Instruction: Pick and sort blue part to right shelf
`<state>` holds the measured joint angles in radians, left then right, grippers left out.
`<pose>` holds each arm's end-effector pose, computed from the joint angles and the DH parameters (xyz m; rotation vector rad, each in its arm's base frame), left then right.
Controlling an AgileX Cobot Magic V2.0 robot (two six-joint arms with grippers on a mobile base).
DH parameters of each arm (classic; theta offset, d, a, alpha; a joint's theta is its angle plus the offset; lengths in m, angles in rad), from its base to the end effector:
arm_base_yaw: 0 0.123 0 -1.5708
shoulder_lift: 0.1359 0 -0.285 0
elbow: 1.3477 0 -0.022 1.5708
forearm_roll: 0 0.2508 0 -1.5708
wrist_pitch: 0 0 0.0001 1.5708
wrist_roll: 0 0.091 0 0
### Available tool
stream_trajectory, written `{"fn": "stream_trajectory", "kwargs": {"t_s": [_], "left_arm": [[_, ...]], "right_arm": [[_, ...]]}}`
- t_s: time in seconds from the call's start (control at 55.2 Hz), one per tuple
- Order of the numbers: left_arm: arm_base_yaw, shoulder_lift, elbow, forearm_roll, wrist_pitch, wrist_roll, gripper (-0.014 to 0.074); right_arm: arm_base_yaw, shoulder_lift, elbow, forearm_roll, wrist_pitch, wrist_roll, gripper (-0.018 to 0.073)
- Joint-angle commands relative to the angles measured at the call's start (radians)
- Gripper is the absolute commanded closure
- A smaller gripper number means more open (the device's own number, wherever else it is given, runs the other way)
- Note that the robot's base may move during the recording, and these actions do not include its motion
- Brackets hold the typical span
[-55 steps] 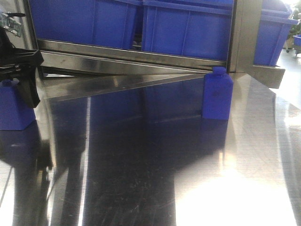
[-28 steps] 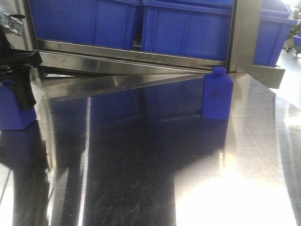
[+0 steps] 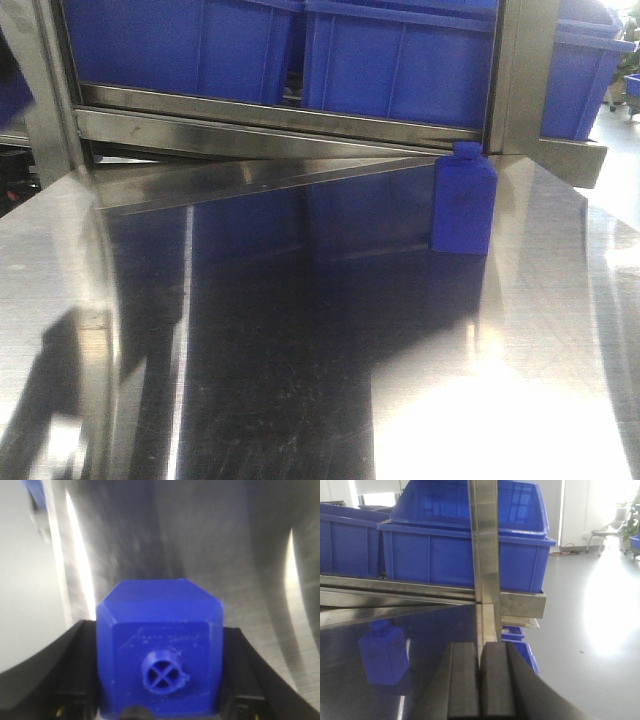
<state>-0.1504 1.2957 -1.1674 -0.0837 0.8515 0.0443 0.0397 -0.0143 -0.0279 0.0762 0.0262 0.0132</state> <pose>0.2651 -0.0460 0.3462 0.1991 2.4569 -0.1476 0.0534 0.0023 0.2210 0.0348 1.4680 0.1065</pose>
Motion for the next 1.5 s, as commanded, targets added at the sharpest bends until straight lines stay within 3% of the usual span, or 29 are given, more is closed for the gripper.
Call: {"fn": "stream_trajectory", "kwargs": {"t_s": [0.0, 0.308, 0.525, 0.598, 0.689, 0.779, 0.852, 1.033, 1.268, 1.486], "left_arm": [[-0.007, -0.172, 0.05, 0.015, -0.143, 0.005, 0.0281], [-0.007, -0.548, 0.304, 0.06, -0.395, 0.005, 0.0281], [-0.007, -0.705, 0.42, 0.077, -0.426, 0.005, 0.0281], [-0.007, -0.739, 0.444, 0.077, -0.426, 0.005, 0.0281], [-0.007, -0.762, 0.458, 0.077, -0.424, 0.005, 0.0281], [-0.007, -0.766, 0.458, 0.077, -0.426, 0.005, 0.0281], [-0.007, -0.766, 0.458, 0.077, -0.426, 0.005, 0.0281], [-0.007, -0.766, 0.458, 0.077, -0.426, 0.005, 0.0281], [-0.007, -0.766, 0.46, 0.077, -0.426, 0.005, 0.0281], [-0.007, -0.766, 0.46, 0.077, -0.426, 0.005, 0.0281]], "right_arm": [[0.001, 0.036, -0.104, -0.038, -0.003, -0.002, 0.0516], [0.005, 0.308, -0.395, -0.041, 0.237, -0.013, 0.0516], [0.119, 0.549, -0.659, -0.039, 0.401, -0.083, 0.0505], [0.179, 0.648, -0.762, -0.031, 0.498, -0.083, 0.0437], [0.257, 0.773, -0.881, -0.016, 0.607, -0.083, 0.0247], [0.323, 0.865, -0.956, -0.014, 0.648, -0.083, 0.0094], [0.356, 0.931, -0.994, -0.013, 0.63, -0.083, 0.005], [0.367, 1.077, -1.04, 0.01, 0.609, -0.074, 0.0048], [0.369, 1.313, -1.264, 0.027, 0.801, 0.091, 0.0048], [0.393, 1.489, -1.448, 0.021, 0.851, 0.193, 0.0039]]}}
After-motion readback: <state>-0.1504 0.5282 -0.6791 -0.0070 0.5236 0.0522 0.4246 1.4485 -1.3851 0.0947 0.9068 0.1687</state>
